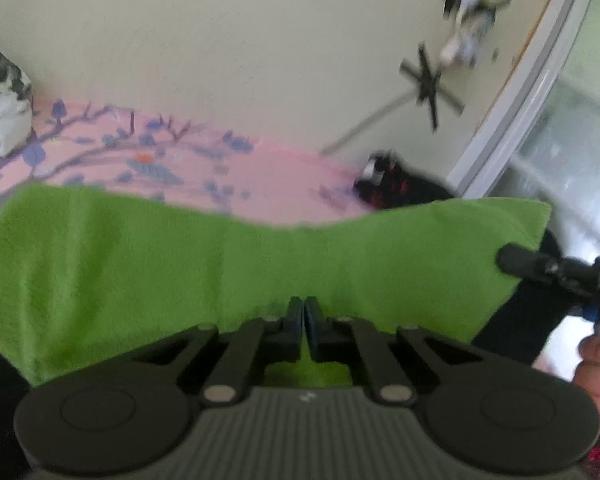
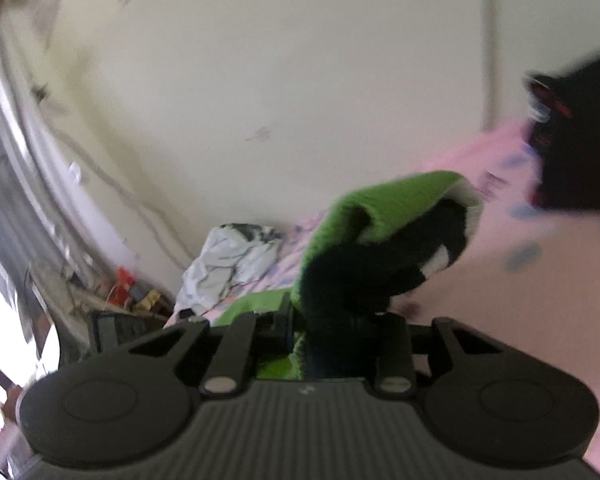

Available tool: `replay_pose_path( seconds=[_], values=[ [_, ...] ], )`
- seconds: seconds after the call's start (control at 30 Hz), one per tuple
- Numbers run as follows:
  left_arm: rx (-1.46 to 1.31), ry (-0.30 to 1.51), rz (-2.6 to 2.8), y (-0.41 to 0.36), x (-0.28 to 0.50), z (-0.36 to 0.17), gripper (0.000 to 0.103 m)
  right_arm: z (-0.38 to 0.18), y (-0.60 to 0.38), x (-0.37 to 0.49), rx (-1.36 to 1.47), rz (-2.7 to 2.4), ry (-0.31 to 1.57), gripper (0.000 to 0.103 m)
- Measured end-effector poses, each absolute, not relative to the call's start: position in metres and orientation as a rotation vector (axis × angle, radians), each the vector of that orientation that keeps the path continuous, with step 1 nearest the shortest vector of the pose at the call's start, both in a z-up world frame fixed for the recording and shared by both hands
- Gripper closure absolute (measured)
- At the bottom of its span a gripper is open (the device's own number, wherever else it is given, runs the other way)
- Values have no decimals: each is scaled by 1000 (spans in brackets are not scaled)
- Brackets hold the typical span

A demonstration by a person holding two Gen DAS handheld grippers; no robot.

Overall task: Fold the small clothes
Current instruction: 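Grasp the folded black sweater with the right gripper and lift it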

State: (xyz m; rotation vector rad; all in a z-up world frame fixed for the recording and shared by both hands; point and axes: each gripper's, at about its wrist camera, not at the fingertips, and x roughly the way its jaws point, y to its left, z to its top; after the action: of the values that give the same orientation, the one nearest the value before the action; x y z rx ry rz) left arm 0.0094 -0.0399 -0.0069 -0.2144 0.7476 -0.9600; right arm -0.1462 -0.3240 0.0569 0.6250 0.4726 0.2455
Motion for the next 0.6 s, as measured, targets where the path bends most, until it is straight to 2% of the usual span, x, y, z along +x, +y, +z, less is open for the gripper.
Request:
replay_pose_path(
  seconds=[0.27,0.37,0.43,0.5,0.53,0.57,0.6],
  values=[
    [-440,551,-829,56,20,28,97,90,-239,-80,401,363,560,75],
    [-510,518,-743,87,27,27,87,84,-197,-46,345,423,621,75],
    [-572,514,-700,102,35,20,72,73,-168,-24,306,455,677,74],
    [-607,521,-661,110,41,11,69,54,-142,-1,261,488,763,60],
    [-602,538,-616,111,45,8,68,42,-134,10,255,505,816,47],
    [-600,554,-596,111,50,7,66,32,-130,17,266,523,853,39],
    [-608,565,-592,113,52,6,63,30,-128,15,266,534,843,37]
  ],
)
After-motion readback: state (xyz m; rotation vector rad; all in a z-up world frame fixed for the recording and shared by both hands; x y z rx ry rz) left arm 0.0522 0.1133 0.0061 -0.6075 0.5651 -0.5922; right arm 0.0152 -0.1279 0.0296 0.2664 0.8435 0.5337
